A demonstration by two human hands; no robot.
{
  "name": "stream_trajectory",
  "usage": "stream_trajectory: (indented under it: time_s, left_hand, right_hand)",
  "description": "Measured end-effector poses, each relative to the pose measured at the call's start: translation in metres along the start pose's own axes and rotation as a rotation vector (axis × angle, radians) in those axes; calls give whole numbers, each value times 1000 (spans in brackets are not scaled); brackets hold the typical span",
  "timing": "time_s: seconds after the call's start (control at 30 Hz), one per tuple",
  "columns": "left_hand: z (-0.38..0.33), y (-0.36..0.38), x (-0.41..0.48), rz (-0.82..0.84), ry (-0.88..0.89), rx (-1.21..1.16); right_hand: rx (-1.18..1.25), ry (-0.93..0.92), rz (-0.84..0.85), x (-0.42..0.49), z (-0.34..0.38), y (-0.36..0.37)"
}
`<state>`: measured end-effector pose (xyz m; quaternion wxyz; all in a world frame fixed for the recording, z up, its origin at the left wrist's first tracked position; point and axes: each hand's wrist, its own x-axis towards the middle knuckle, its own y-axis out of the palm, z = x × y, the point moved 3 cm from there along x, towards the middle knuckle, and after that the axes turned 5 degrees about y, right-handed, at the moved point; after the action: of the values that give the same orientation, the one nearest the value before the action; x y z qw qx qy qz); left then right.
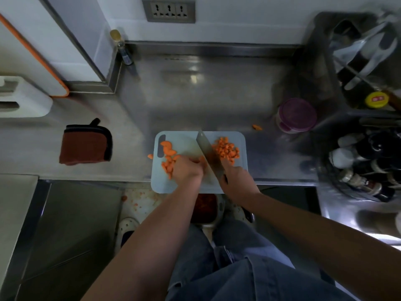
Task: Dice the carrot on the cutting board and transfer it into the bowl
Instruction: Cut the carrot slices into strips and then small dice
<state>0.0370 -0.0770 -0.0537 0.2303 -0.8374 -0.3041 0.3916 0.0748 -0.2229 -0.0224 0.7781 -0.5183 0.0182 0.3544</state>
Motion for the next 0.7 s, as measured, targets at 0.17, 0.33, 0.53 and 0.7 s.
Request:
stream_trajectory:
  time_s: [0.17, 0.33, 0.53, 0.7]
  left_hand:
    - [0, 1, -4, -38, 9, 3]
    - [1, 6, 0, -48, -3, 10]
    - [2, 11, 3, -50, -14, 31]
    - [-8, -11, -11, -194, 199, 132]
  right_hand:
    - [-33, -32, 42, -4, -1, 3]
    - [-58, -44, 28, -1, -3, -5]
    - [-59, -85, 18, 2, 0, -12]
    - [-14, -67, -10, 11, -3, -8]
